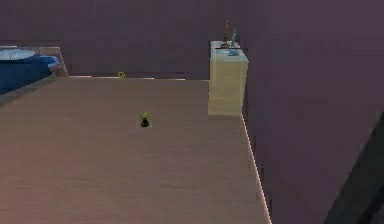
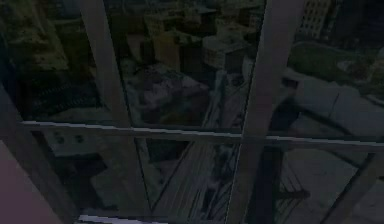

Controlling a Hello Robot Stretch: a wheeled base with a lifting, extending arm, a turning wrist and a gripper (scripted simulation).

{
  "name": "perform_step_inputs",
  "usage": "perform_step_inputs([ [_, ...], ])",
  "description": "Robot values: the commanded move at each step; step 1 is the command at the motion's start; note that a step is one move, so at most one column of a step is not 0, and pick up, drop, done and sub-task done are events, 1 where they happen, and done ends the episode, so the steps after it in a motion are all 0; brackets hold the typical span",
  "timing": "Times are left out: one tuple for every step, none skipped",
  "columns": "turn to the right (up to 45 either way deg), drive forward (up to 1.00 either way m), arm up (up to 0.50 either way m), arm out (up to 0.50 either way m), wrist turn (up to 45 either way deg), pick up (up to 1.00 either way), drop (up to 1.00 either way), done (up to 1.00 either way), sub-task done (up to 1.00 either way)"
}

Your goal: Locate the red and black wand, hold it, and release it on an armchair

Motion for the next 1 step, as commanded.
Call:
perform_step_inputs([
  [-39.0, 0.00, 0.00, 0.00, 0.0, 0.00, 0.00, 0.00, 0.00],
])
